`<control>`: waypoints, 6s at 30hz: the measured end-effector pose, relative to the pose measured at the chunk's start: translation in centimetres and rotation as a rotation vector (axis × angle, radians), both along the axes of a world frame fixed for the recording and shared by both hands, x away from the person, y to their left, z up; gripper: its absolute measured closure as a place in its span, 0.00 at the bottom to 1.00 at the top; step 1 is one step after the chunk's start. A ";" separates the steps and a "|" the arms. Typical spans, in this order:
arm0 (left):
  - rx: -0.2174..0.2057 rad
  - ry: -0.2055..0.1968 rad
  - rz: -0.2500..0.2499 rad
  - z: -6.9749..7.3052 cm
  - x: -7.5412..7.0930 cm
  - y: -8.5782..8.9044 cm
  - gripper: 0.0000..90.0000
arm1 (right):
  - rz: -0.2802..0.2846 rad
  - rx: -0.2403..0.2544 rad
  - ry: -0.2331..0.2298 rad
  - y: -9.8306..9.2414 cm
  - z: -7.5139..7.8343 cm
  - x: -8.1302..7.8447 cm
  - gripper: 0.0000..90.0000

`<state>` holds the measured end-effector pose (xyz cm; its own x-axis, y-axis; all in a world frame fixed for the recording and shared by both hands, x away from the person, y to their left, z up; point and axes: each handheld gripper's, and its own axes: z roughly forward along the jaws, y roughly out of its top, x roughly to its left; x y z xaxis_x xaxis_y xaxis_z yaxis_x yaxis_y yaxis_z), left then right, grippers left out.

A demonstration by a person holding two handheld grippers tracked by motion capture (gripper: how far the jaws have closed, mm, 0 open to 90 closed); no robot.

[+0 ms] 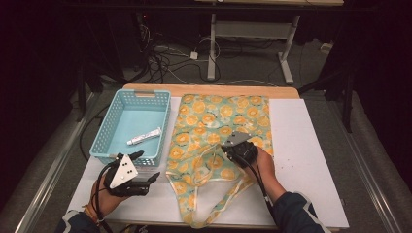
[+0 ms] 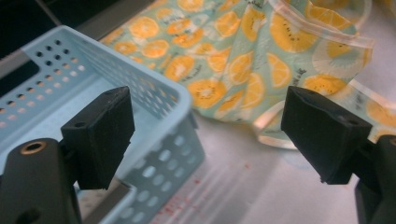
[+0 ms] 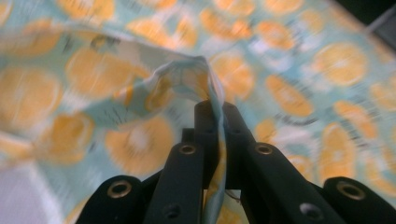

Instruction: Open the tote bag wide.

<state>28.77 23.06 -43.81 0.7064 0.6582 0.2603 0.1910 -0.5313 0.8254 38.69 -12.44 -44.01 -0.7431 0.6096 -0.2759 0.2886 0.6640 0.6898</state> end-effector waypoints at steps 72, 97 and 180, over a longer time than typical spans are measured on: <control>0.441 0.523 0.155 -0.9 18.6 2.1 0.77 | -0.020 0.199 -0.212 1.3 10.6 0.1 0.99; 0.004 0.041 -0.173 6.3 4.0 -2.5 0.78 | -0.061 0.180 -0.221 1.0 11.2 0.3 0.99; 0.070 0.057 -0.069 0.2 1.9 -7.3 0.28 | -0.053 0.220 -0.128 -1.3 8.3 -1.0 0.99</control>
